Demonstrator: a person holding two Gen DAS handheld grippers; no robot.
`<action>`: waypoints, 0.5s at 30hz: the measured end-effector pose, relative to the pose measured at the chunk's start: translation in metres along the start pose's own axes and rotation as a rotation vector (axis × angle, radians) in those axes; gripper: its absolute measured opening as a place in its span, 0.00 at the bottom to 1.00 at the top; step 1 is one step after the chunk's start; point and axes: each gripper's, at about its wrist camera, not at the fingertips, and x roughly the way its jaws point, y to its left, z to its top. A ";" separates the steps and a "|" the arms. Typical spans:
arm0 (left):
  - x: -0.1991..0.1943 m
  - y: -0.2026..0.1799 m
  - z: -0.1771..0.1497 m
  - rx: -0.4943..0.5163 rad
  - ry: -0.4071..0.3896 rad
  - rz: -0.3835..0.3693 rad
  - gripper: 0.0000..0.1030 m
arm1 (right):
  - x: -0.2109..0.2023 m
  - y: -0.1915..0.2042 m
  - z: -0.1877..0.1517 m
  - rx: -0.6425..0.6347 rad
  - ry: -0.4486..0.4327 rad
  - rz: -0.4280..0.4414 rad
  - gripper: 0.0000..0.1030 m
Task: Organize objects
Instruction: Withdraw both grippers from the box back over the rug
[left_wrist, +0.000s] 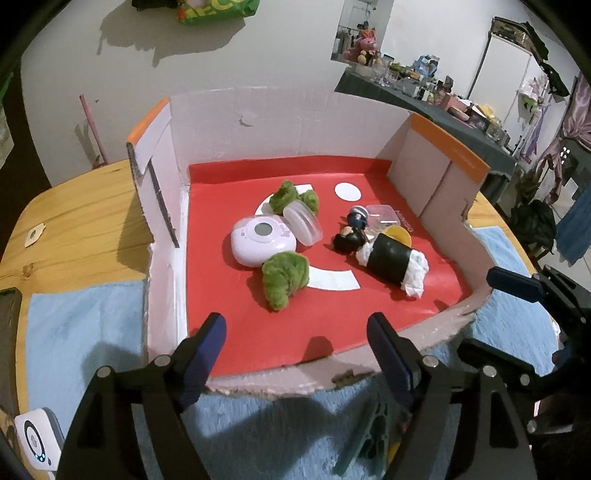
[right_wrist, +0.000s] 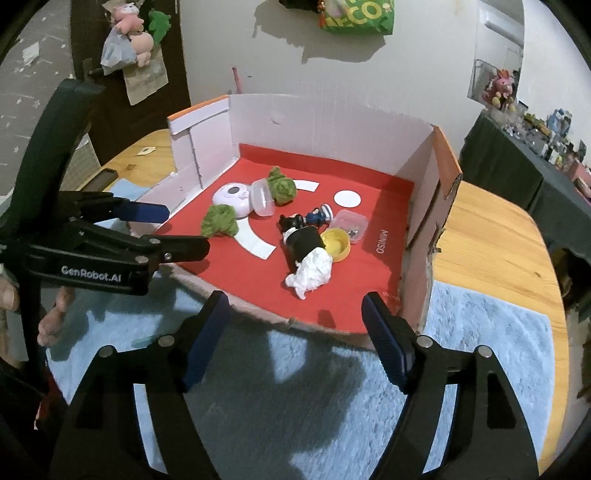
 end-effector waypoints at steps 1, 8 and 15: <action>-0.001 -0.001 -0.002 0.003 0.000 0.001 0.78 | -0.002 0.002 -0.001 -0.005 -0.002 -0.001 0.73; -0.009 -0.005 -0.011 0.018 -0.015 0.012 0.84 | -0.009 0.010 -0.011 -0.021 0.000 -0.004 0.79; -0.020 -0.011 -0.019 0.043 -0.042 0.029 0.90 | -0.016 0.021 -0.023 -0.047 0.008 0.005 0.82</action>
